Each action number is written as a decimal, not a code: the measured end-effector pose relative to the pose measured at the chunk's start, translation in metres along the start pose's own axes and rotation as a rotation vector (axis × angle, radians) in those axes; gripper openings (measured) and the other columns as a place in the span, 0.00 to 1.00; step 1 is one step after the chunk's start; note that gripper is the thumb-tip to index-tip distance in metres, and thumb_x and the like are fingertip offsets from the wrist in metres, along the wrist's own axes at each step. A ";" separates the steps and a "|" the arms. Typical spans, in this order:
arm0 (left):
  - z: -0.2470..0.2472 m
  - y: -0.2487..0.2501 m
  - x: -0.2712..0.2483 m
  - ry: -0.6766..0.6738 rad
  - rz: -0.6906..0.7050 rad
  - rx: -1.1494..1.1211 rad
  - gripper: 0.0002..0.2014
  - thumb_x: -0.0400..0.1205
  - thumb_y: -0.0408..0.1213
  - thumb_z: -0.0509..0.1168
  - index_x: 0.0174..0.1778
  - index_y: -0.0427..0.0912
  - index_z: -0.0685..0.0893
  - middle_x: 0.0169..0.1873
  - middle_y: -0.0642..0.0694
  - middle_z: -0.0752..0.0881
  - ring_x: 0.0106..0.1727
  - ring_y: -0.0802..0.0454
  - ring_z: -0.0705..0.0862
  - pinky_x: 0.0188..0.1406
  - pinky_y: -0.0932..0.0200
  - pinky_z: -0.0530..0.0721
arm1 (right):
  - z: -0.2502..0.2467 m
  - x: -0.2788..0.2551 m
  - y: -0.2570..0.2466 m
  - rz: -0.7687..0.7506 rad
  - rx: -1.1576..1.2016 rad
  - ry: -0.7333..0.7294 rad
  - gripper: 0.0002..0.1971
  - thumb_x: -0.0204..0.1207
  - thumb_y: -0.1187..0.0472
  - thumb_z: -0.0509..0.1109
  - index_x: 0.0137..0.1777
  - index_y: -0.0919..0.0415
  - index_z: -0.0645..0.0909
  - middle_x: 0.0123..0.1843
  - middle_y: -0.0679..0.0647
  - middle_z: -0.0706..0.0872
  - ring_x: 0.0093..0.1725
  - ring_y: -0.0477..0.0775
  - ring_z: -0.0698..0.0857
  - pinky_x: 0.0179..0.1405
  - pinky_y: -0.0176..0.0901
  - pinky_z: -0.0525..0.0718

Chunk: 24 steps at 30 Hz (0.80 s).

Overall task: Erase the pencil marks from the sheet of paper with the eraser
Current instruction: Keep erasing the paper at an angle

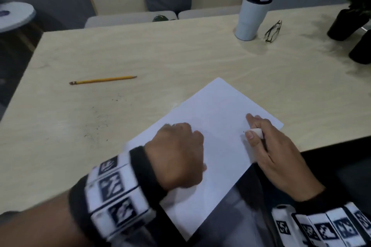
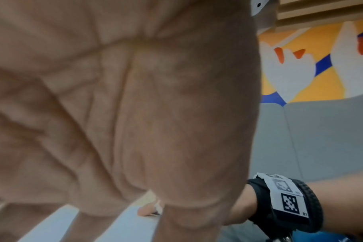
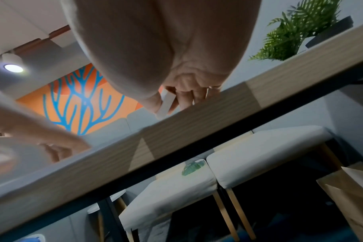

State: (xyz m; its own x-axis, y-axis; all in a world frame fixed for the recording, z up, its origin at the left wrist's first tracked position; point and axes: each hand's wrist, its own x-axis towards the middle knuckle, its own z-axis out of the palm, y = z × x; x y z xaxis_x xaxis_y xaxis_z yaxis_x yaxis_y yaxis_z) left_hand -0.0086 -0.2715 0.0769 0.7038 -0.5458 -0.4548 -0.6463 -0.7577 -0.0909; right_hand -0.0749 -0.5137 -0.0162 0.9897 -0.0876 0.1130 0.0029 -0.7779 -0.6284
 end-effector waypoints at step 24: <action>0.025 -0.036 0.071 0.027 0.060 -0.028 0.55 0.82 0.80 0.40 0.91 0.42 0.30 0.90 0.40 0.26 0.90 0.37 0.26 0.89 0.34 0.31 | -0.007 0.006 0.003 0.031 0.151 -0.064 0.11 0.91 0.44 0.61 0.66 0.44 0.79 0.83 0.29 0.77 0.86 0.28 0.67 0.78 0.26 0.68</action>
State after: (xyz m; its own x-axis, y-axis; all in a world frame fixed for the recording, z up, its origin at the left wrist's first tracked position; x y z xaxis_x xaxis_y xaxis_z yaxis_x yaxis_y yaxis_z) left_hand 0.0579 -0.2739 0.0257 0.6719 -0.5997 -0.4346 -0.6795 -0.7326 -0.0395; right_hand -0.0700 -0.5204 -0.0119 0.9968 -0.0663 0.0456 -0.0108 -0.6725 -0.7401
